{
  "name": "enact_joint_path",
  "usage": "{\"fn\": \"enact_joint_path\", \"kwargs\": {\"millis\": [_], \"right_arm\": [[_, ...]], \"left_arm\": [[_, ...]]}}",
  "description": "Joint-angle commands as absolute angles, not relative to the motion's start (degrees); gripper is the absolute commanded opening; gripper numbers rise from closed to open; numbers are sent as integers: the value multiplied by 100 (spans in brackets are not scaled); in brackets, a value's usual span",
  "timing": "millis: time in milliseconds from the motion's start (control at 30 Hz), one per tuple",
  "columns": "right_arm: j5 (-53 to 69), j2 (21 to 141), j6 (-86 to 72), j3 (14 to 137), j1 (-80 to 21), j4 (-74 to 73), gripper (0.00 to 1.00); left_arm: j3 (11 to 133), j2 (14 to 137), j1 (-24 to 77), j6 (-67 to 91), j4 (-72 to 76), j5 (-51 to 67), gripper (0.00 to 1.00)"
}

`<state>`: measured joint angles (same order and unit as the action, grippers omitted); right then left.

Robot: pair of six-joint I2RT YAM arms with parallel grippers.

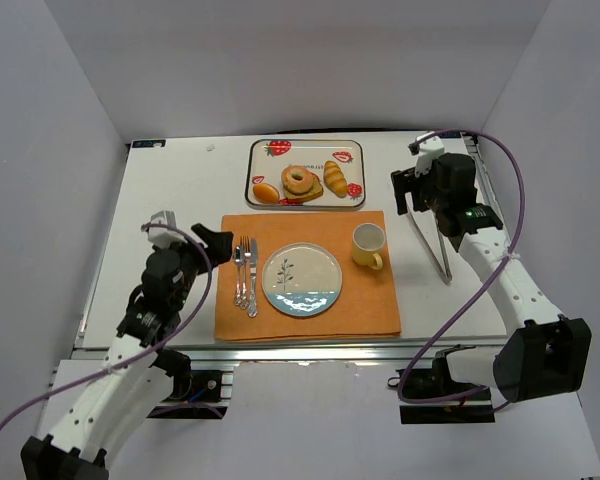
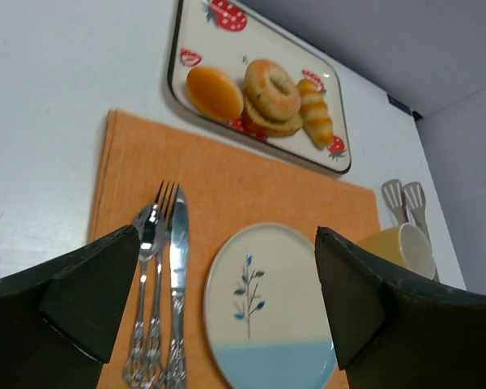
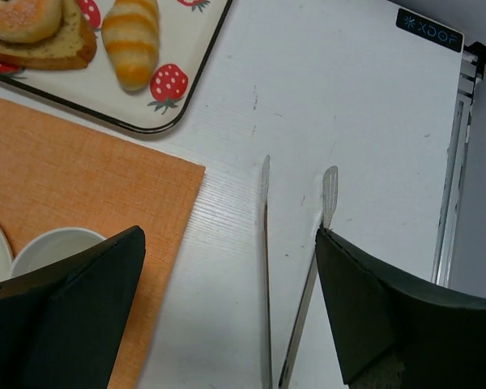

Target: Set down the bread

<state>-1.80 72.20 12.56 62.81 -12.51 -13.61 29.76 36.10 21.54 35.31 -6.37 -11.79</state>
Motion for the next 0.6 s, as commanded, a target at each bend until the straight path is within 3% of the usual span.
{"fn": "enact_joint_path", "kwargs": {"millis": [0,100,167,233,267,333,367,400,433,467,500,567], "right_arm": [[-187,7164,1438,6118,-1126,-1450,89],[656,7049,2335,5934,-863,-1818,89],[1017,7119,2356,5924,-652,-2003,73],[1519,7172,2207,5924,-195,-2144,38],[1677,7207,2189,5906,-72,-2179,1],[2012,7330,2354,5897,359,-2363,0],[2030,7382,2442,5871,430,-2460,7],[1995,7479,2539,5845,518,-2496,27],[1812,7540,2610,5749,519,-2496,79],[1645,7602,2663,5713,527,-2479,89],[1400,7768,2680,5695,536,-2513,89],[1092,7901,2681,5564,536,-2453,89]], "left_arm": [[2655,2823,2136,3937,-1247,-1397,98],[2470,2435,2136,4069,-1336,-1424,95],[2382,2373,2136,4104,-1319,-1354,69],[2338,2391,2136,4139,-1292,-1284,22],[2320,2425,2136,4148,-1283,-1257,0],[2259,2505,2136,4201,-1196,-1135,0],[2241,2540,2136,4201,-1152,-1073,7],[2224,2566,2136,4210,-1125,-1037,24],[2224,2636,2136,4245,-1134,-1020,42],[2215,2654,2136,4263,-1142,-976,56],[2189,2663,2136,4254,-1108,-941,69],[2127,2646,2136,4263,-1064,-905,73]]}}
